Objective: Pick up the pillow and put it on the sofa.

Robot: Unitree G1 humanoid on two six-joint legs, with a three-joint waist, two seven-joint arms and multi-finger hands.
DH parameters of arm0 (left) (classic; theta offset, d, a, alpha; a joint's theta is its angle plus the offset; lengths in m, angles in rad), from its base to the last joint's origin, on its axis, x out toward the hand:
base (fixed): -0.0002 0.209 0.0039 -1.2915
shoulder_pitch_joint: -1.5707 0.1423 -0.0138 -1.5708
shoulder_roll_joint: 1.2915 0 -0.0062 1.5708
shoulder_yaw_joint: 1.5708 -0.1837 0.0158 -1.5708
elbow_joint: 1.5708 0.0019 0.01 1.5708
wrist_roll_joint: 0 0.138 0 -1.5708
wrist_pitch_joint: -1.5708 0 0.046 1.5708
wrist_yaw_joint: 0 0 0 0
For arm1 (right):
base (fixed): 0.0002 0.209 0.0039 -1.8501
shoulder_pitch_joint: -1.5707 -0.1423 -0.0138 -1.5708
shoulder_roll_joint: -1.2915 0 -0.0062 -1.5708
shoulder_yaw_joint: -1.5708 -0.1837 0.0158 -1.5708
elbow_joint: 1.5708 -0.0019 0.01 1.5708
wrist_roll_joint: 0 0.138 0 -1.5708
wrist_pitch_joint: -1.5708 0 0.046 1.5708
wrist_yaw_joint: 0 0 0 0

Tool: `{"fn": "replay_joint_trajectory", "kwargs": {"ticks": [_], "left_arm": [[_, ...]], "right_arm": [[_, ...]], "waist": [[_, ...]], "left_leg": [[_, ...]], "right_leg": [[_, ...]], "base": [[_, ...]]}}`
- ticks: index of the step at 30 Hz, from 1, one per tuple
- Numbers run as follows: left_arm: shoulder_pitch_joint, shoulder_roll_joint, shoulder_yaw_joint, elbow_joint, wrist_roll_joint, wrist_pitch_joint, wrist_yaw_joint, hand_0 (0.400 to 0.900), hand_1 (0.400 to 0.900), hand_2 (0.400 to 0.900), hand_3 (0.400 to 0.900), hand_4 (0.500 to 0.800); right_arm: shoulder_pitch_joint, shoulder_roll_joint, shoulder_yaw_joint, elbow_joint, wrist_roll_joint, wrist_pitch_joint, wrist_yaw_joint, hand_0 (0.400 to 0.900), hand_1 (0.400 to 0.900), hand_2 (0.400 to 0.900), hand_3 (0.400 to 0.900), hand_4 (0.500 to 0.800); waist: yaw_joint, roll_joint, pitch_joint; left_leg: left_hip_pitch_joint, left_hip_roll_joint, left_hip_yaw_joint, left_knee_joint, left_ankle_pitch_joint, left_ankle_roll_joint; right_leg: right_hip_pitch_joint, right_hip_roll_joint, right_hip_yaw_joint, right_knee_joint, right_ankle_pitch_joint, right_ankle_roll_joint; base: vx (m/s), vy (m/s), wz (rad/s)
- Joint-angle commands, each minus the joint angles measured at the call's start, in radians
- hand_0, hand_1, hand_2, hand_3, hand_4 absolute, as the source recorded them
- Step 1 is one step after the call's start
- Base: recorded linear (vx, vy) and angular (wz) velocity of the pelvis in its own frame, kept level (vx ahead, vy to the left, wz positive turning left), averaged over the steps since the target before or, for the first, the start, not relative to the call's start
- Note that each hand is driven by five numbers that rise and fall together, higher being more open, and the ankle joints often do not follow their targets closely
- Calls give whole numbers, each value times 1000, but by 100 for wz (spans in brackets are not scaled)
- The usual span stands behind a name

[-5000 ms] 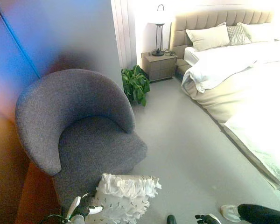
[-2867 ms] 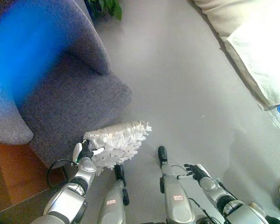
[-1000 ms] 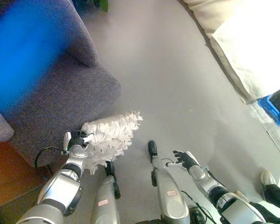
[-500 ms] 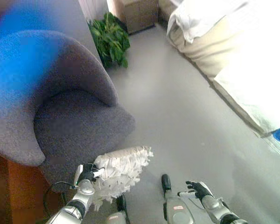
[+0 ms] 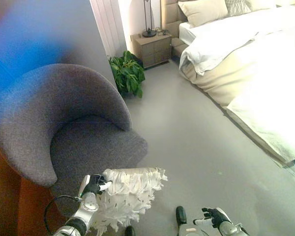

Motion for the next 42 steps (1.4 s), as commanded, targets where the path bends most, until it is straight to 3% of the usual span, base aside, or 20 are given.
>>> {"fn": "replay_joint_trajectory", "kwargs": {"ticks": [1, 9, 12, 17, 21, 27, 32, 36, 42], "left_arm": [[-189, 204, 58, -111, 19, -32, 12, 400, 400, 400, 400, 500], [-343, 377, 67, -212, -29, 79, -102, 400, 400, 400, 400, 500], [-396, 428, 59, -222, -56, 95, -137, 400, 400, 400, 400, 500], [-531, 545, 18, -259, -145, 144, -199, 400, 400, 400, 400, 500], [-635, 606, -16, -250, -184, 171, -238, 400, 400, 400, 400, 500], [-815, 696, -100, -187, -230, 214, -270, 400, 400, 400, 400, 500], [-983, 783, -197, -58, -260, 274, -318, 400, 400, 400, 400, 500], [-1019, 809, -207, 14, -258, 310, -332, 400, 400, 400, 400, 500], [-1054, 830, -211, 104, -230, 297, -283, 400, 400, 400, 400, 500]], "right_arm": [[-1, -23, 11, 45, -27, 4, 8, 900, 900, 900, 900, 800], [15, -31, 15, 51, -24, 19, 28, 900, 900, 900, 900, 800], [17, -30, 19, 56, -21, 18, 28, 900, 900, 900, 900, 800], [19, -35, 23, 63, -14, 19, 35, 900, 900, 900, 900, 800], [18, -35, 26, 72, -10, 24, 39, 900, 900, 900, 900, 800], [19, -40, 27, 92, -10, 27, 47, 900, 900, 900, 900, 800], [29, -47, 27, 106, -9, 22, 45, 900, 900, 900, 900, 800], [36, -45, 22, 121, -8, 17, 42, 900, 900, 900, 900, 800], [51, -44, 31, 132, -6, 6, 40, 900, 900, 900, 900, 800]], "waist": [[15, -32, -56], [15, -28, -88], [14, -26, -98], [14, -20, -115], [15, -15, -125], [16, -6, -138], [13, 4, -149], [16, 10, -150], [14, 11, -146]], "left_leg": [[-34, -79, 26, 85, -61, 72], [-13, -79, 27, 72, -63, 75], [-6, -79, 28, 67, -63, 75], [-1, -79, 26, 63, -63, 76], [2, -81, 24, 57, -62, 76], [5, -85, 20, 48, -60, 77], [4, -87, 23, 38, -55, 76], [3, -92, 18, 25, -51, 77], [-5, -96, 14, 13, -48, 76]], "right_leg": [[72, -8, -39, 81, -143, 16], [94, -7, -47, 68, -140, 23], [99, -5, -48, 64, -139, 24], [103, -2, -45, 59, -136, 29], [105, -1, -45, 56, -135, 32], [110, 1, -47, 50, -135, 36], [110, 2, -50, 48, -135, 41], [110, 2, -55, 45, -137, 44], [103, 1, -66, 42, -139, 48]], "base": [[24, -18, 6], [38, -25, 6], [30, -21, 4], [24, -12, 4], [31, -7, 4], [48, -1, 5], [62, 6, 7], [66, 20, 10], [69, 28, 9]]}}
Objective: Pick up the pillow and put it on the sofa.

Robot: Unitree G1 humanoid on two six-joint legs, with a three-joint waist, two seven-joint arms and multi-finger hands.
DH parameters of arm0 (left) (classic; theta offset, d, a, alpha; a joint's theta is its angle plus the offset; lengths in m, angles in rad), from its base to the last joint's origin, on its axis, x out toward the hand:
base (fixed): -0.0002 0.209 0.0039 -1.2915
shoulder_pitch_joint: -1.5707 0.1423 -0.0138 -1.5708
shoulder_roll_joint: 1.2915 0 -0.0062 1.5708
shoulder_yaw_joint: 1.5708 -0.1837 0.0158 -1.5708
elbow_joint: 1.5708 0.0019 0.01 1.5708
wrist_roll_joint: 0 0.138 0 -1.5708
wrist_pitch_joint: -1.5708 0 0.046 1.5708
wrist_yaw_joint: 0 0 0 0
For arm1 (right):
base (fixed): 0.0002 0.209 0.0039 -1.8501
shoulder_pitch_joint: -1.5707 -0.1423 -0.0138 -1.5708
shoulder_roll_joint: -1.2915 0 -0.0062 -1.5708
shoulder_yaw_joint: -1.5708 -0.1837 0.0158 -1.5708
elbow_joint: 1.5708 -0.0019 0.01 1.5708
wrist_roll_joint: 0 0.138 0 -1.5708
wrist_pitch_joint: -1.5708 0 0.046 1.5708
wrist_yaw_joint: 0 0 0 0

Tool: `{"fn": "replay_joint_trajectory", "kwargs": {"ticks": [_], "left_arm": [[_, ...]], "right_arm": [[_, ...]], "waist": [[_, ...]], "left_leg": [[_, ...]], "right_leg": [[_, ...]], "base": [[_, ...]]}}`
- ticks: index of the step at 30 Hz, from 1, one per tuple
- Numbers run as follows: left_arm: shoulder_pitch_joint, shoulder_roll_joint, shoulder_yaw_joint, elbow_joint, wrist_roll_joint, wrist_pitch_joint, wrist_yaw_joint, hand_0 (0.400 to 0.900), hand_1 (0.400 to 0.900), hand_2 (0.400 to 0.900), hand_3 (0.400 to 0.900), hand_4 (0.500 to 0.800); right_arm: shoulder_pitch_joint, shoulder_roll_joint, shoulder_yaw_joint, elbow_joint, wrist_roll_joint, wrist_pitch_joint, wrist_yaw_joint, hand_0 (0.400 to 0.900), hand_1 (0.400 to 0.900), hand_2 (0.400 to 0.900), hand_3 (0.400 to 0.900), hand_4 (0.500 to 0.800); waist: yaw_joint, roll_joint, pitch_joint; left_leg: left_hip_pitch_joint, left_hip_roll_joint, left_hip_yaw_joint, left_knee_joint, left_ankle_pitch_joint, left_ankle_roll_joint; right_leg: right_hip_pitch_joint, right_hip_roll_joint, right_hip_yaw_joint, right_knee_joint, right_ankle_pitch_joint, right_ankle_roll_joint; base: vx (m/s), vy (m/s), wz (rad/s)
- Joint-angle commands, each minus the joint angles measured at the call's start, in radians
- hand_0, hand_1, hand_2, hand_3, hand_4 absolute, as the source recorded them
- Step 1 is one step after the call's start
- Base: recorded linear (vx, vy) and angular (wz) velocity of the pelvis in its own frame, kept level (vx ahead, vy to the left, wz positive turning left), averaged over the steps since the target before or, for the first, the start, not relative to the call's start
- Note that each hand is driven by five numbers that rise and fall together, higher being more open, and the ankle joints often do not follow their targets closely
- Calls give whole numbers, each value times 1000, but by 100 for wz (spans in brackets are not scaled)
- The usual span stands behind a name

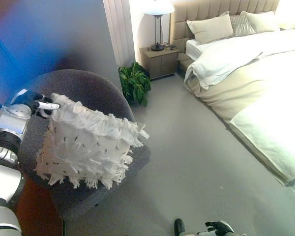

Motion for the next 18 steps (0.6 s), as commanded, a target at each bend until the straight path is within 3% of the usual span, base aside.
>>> {"fn": "replay_joint_trajectory", "kwargs": {"ticks": [1, 9, 10, 11, 18], "left_arm": [[-302, 171, 14, 78, 33, -92, 111, 400, 400, 400, 400, 500], [-281, 136, 37, 55, 17, -115, 153, 400, 400, 400, 400, 500], [-278, 131, 40, 43, 22, -121, 164, 837, 837, 837, 837, 762], [-277, 129, 40, 31, 22, -123, 177, 900, 900, 900, 900, 800], [-360, 124, -13, 19, 84, -160, 307, 900, 900, 900, 900, 800]], "right_arm": [[24, -45, 40, 60, -6, -20, -18, 900, 900, 900, 900, 800], [17, -57, 65, 40, 29, -32, -30, 900, 900, 900, 900, 800], [15, -60, 67, 37, 34, -33, -31, 900, 900, 900, 900, 800], [16, -62, 67, 35, 36, -35, -32, 900, 900, 900, 900, 800], [8, -75, 68, 46, 57, -46, -32, 900, 900, 900, 900, 800]], "waist": [[13, 35, -71], [14, 27, -44], [16, 26, -40], [16, 25, -36], [16, 20, -16]], "left_leg": [[-4, -100, 66, 14, -45, 91], [-36, -103, 60, 6, -41, 91], [-41, -104, 57, 4, -40, 91], [-45, -104, 55, 4, -39, 91], [-69, -105, 52, 4, -36, 88]], "right_leg": [[70, 2, -9, 39, -118, 54], [38, 3, -5, 37, -117, 53], [34, 3, -4, 37, -117, 53], [30, 4, -3, 36, -117, 52], [16, 4, -5, 30, -113, 52]], "base": [[61, 24, 9], [16, 28, 7], [1, 34, 5], [-6, 34, 5], [-29, 19, 6]]}}
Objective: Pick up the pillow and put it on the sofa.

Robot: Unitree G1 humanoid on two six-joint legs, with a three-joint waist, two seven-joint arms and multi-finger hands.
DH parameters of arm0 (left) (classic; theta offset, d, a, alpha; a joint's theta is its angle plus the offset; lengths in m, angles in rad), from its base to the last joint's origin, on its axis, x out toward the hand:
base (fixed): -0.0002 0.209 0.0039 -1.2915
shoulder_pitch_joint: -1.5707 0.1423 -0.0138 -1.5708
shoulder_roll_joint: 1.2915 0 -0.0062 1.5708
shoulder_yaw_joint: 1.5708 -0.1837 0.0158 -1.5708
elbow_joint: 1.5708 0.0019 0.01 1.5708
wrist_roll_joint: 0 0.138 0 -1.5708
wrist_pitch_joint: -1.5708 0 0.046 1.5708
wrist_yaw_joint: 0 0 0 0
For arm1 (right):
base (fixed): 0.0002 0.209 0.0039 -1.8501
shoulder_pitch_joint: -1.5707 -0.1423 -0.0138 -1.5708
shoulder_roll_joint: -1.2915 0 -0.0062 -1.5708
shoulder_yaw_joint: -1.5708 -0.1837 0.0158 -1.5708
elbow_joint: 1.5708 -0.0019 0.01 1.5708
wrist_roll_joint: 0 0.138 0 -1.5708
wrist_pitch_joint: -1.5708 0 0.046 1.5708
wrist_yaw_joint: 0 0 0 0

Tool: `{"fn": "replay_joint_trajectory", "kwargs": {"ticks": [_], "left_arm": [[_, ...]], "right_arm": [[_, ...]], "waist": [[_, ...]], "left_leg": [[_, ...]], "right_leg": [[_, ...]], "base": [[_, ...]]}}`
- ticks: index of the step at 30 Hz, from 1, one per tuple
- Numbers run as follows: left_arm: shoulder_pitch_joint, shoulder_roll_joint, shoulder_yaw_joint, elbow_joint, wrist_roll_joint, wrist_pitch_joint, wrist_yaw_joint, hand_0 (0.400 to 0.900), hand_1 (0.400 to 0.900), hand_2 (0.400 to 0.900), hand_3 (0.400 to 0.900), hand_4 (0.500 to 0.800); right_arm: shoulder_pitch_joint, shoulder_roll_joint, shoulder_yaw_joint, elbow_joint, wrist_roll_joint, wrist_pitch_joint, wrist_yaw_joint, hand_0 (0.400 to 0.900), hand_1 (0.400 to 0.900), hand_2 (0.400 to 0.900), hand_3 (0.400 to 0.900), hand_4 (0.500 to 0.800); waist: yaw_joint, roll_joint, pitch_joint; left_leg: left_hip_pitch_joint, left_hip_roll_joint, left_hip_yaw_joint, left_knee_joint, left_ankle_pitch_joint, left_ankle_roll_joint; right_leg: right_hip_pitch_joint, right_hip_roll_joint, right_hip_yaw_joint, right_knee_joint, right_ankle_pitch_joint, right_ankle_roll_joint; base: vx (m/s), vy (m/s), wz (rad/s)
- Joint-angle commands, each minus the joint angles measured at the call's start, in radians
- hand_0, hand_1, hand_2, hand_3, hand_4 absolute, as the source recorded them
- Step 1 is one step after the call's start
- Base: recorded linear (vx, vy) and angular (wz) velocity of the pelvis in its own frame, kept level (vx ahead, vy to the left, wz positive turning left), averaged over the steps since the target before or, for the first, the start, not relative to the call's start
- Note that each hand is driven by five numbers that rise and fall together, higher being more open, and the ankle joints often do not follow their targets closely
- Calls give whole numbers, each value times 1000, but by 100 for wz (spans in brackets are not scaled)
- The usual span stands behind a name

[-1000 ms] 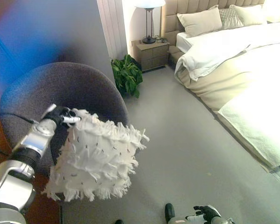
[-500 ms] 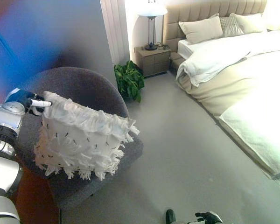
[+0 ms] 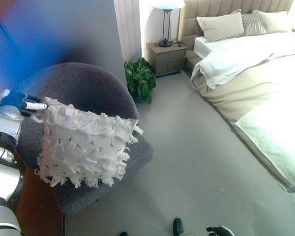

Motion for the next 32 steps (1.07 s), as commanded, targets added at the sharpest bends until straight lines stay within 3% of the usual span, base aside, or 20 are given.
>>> {"fn": "replay_joint_trajectory", "kwargs": {"ticks": [1, 10, 14, 22, 24, 27, 29, 32], "left_arm": [[-314, 124, -24, -15, 88, -123, 168, 900, 900, 900, 900, 800], [-372, 139, -71, 10, 153, -120, 268, 900, 900, 900, 900, 800], [-401, 158, -90, 19, 155, -139, 298, 900, 900, 900, 900, 800], [-350, 125, -40, -63, 7, -227, 229, 900, 900, 900, 900, 800], [-307, 106, -8, -108, -50, -221, 203, 900, 900, 900, 900, 800], [-242, 82, 43, -154, -145, -176, 151, 900, 900, 900, 900, 800], [-168, 47, 96, -190, -200, -194, 119, 900, 900, 900, 900, 800], [-95, 10, 150, -231, -223, -180, 90, 900, 900, 900, 900, 800]], "right_arm": [[-18, -75, 42, 37, 38, -35, -16, 900, 900, 900, 900, 800], [-6, -72, 36, 38, 41, -25, -20, 900, 900, 900, 900, 800], [5, -70, 39, 40, 31, -28, -22, 900, 900, 900, 900, 800], [6, -56, 31, 45, 14, -33, -21, 900, 900, 900, 900, 800], [6, -51, 26, 42, 8, -31, -21, 900, 900, 900, 900, 800], [7, -49, 24, 42, 2, -32, -19, 900, 900, 900, 900, 800], [4, -46, 14, 45, -9, -37, -16, 900, 900, 900, 900, 800], [0, -41, 6, 45, -13, -39, -17, 900, 900, 900, 900, 800]], "waist": [[8, 33, 0], [3, 43, -11], [3, 45, -18], [7, 40, -23], [10, 38, -25], [13, 36, -26], [15, 33, -25], [20, 29, -24]], "left_leg": [[-4, -100, 95, -6, -54, 98], [8, -109, 99, -6, -59, 99], [15, -114, 94, -6, -63, 100], [22, -117, 87, -6, -68, 101], [24, -117, 86, -6, -69, 101], [28, -114, 88, -6, -69, 100], [31, -112, 88, -6, -69, 100], [33, -109, 87, -6, -67, 99]], "right_leg": [[54, 11, 34, 31, -110, 48], [66, 4, 33, 31, -112, 52], [71, 2, 40, 29, -111, 55], [76, 4, 47, 31, -118, 55], [80, 6, 47, 30, -120, 55], [84, 8, 45, 30, -123, 54], [86, 11, 45, 32, -125, 53], [89, 14, 45, 32, -125, 51]], "base": [[-20, 19, 7], [38, 23, -1], [52, 9, -11], [9, 0, -5], [0, 0, 0], [0, 0, 0], [-10, -12, -2], [0, 0, 0]]}}
